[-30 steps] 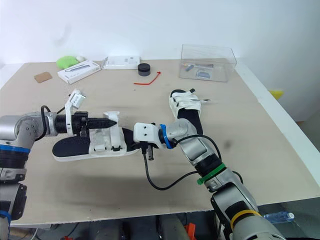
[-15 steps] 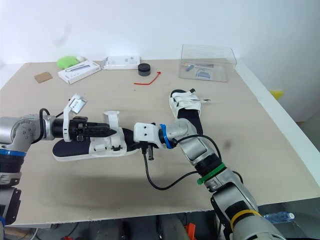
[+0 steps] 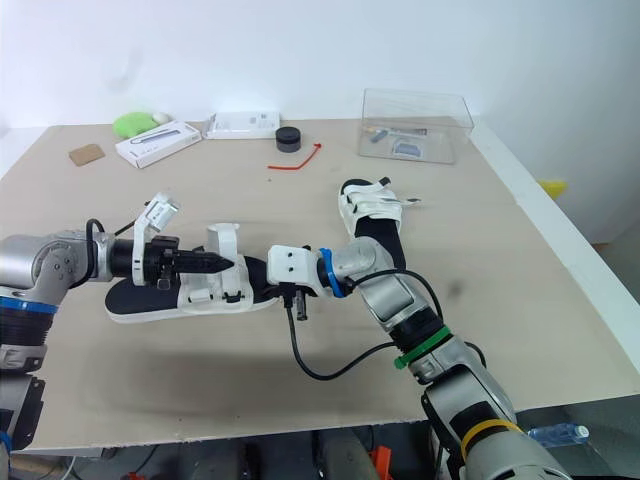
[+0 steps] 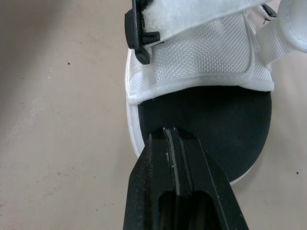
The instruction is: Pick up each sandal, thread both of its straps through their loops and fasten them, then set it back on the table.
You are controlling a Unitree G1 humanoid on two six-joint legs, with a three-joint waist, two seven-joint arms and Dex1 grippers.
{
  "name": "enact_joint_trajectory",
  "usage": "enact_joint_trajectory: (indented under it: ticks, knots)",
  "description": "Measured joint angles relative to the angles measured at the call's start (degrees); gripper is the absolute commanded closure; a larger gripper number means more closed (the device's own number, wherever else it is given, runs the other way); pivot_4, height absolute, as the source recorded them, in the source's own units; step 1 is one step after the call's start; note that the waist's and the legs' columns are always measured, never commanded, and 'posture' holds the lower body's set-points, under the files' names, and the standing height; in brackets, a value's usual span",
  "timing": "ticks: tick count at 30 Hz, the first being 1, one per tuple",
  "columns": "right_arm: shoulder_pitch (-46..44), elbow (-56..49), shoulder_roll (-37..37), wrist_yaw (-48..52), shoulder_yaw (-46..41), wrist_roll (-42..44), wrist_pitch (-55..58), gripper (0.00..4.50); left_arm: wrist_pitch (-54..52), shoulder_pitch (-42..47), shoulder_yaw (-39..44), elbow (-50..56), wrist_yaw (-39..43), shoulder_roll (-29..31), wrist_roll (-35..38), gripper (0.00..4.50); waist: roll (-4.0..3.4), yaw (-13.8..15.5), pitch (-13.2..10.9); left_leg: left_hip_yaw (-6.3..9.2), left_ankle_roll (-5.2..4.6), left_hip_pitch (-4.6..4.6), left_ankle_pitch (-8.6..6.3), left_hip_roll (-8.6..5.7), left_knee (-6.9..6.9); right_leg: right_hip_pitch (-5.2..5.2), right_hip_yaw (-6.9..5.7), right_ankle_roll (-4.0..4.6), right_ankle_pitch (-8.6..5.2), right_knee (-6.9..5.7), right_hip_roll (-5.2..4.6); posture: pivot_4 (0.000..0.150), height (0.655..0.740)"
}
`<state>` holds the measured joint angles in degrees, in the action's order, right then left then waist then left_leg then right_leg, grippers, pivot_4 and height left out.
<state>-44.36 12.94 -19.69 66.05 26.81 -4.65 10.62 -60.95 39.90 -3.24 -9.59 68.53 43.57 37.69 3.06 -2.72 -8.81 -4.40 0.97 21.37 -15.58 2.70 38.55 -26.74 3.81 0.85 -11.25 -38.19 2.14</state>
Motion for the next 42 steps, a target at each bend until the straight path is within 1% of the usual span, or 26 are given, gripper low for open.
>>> enact_joint_trajectory:
  ticks: [4,9,13,17,22,27,29,31,32,35,38,41,42]
  knots:
    - [0.0,0.0,0.0,0.0,0.0,0.0,0.0,4.5,1.9,-0.3,-1.6,1.1,2.1,0.6,-1.0,4.44,0.0,0.0,0.0,-0.01,0.0,0.0,0.0,0.0,0.0,0.0,0.01,0.0,0.0,0.0,0.0,0.15,0.7261]
    - [0.0,-0.1,0.0,0.0,0.0,0.0,0.0,4.5,2.7,-1.3,-1.6,2.6,3.4,0.8,-1.2,4.44,0.0,0.0,0.0,0.0,0.0,0.0,0.0,0.0,0.0,0.0,0.01,0.0,0.0,0.0,0.0,0.15,0.7261]
    - [0.0,-0.2,0.0,0.0,0.1,0.0,0.0,4.5,3.7,-2.1,-2.1,4.2,4.4,2.2,-1.7,4.44,0.0,0.0,0.0,-0.01,0.0,-0.01,0.0,0.0,-0.01,0.0,0.02,0.0,-0.01,0.0,0.01,0.15,0.7261]
    - [0.0,-0.2,0.0,0.0,0.1,0.0,0.0,4.5,3.8,-3.9,-3.6,5.7,4.6,2.5,-1.9,4.44,0.0,0.0,0.0,-0.01,0.0,-0.01,0.0,0.01,-0.01,0.0,0.03,0.0,-0.01,0.0,0.01,0.15,0.7261]
    - [0.0,-0.2,0.0,0.0,0.1,-0.1,0.0,4.5,5.0,-4.1,-3.6,6.7,4.4,2.5,-2.3,4.44,0.0,0.0,0.0,-0.01,-0.01,-0.01,0.0,0.0,-0.01,0.0,0.02,0.0,-0.01,0.0,0.01,0.15,0.7261]
    - [0.0,-0.2,0.0,0.0,0.1,-0.1,0.0,4.5,4.0,-4.4,-3.5,7.8,4.2,2.5,-2.1,4.44,0.0,0.0,0.0,-0.01,-0.01,-0.01,0.0,0.0,-0.01,0.0,0.03,0.0,-0.01,0.0,0.01,0.15,0.7261]
    - [0.0,-0.2,0.0,0.0,0.1,-0.1,0.0,4.5,2.0,-4.4,-3.0,7.8,4.1,2.5,-1.1,4.05,0.0,0.0,0.0,-0.01,-0.01,-0.01,0.0,0.0,-0.01,0.0,0.02,-0.01,-0.01,0.0,0.01,0.15,0.7261]
    - [0.0,-0.1,0.0,0.0,0.1,-0.1,0.0,4.5,1.6,-4.4,-2.5,7.9,4.1,2.5,0.0,3.48,0.0,0.0,0.0,-0.01,-0.01,-0.01,0.0,0.01,-0.01,0.0,0.01,-0.01,-0.01,0.0,0.02,0.15,0.7261]
    - [0.0,-0.1,0.0,0.0,0.1,-0.1,0.0,4.5,1.6,-4.3,-2.3,8.0,4.1,2.5,0.3,2.97,0.0,0.0,0.0,-0.01,-0.01,-0.01,0.0,0.01,-0.01,0.0,0.01,-0.01,-0.02,0.0,0.01,0.15,0.7261]
    - [0.0,-0.1,0.0,-0.1,0.0,-0.1,-0.1,4.5,2.2,-3.7,-0.9,7.9,3.4,2.0,0.6,2.97,0.0,0.0,0.0,0.0,-0.01,-0.01,0.0,0.01,0.0,0.0,0.01,-0.01,-0.01,0.0,0.01,0.15,0.7261]
    - [-0.2,0.3,0.0,-0.1,0.1,-0.1,-0.2,4.5,2.4,-1.5,1.0,5.7,1.3,0.0,0.6,2.97,0.0,0.0,0.0,-0.01,0.0,-0.01,0.0,-0.01,0.02,0.02,0.0,-0.02,0.01,0.0,0.01,0.15,0.7261]
    - [-0.3,0.5,0.1,0.0,0.1,-0.1,-0.6,4.5,2.4,-0.4,1.6,4.9,0.3,-0.2,0.6,2.97,0.0,0.0,0.0,-0.01,-0.01,-0.03,0.0,0.0,0.0,0.02,0.04,-0.02,0.0,0.0,0.02,0.15,0.7261]
    - [-0.4,0.8,0.1,0.0,0.1,-0.1,-0.7,4.5,2.5,-0.4,1.6,4.4,-0.1,-0.4,0.6,3.21,0.0,0.0,0.0,-0.01,-0.01,-0.03,0.0,0.0,0.0,0.02,0.03,-0.02,0.0,0.0,0.01,0.15,0.7261]
